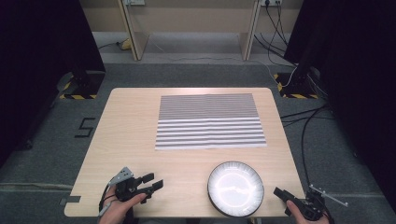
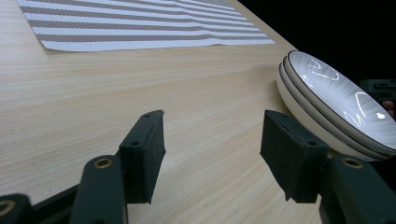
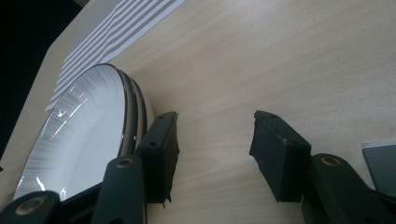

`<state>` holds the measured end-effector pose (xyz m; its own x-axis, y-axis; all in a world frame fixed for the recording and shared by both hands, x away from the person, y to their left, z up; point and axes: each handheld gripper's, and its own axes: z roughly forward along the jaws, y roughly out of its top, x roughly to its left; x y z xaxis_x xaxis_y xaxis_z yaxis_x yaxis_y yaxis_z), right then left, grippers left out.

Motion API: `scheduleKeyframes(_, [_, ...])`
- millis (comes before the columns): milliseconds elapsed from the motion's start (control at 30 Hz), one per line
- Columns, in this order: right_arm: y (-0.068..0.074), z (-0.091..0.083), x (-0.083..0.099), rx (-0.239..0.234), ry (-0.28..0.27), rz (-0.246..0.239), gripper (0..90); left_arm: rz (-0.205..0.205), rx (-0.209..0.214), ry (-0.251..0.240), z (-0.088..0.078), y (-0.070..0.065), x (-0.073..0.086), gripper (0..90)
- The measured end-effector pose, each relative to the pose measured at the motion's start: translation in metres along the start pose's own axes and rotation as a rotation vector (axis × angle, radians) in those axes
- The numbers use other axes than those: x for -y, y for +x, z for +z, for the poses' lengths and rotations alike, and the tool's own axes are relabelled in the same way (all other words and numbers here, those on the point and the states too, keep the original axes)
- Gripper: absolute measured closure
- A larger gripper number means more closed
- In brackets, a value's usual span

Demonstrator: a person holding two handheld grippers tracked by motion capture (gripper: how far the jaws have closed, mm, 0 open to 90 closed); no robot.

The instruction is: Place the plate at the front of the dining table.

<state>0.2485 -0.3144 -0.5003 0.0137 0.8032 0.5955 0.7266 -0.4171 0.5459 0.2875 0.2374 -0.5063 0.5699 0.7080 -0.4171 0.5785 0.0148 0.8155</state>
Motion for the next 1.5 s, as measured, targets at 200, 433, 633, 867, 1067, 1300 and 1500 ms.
scheduleKeyframes(200, [0.01,-0.004,-0.002,-0.032,0.02,-0.018,53.9,-0.006,0.013,0.001,0.001,-0.003,0.0,39.1])
scheduleKeyframes(433, [0.023,-0.002,-0.008,-0.056,0.045,-0.064,58.3,0.0,0.023,-0.006,0.0,-0.006,-0.003,39.0])
scheduleKeyframes(633, [0.036,0.002,-0.015,-0.079,0.077,-0.09,60.2,0.0,0.026,-0.004,0.002,-0.007,-0.004,39.1])
scheduleKeyframes(867, [0.044,0.012,-0.019,-0.085,0.117,-0.115,64.2,0.002,0.039,0.004,0.004,-0.01,-0.005,39.1])
scheduleKeyframes(1067, [0.047,0.016,-0.02,-0.071,0.15,-0.135,72.6,0.012,0.054,0.012,0.008,-0.015,-0.008,39.3])
scheduleKeyframes(1300, [0.048,0.02,-0.021,-0.058,0.181,-0.147,79.0,0.029,0.085,0.035,0.02,-0.025,-0.014,39.6])
scheduleKeyframes(1500, [0.049,0.022,-0.021,-0.04,0.199,-0.15,82.4,0.033,0.135,0.079,0.04,-0.041,-0.023,40.0])
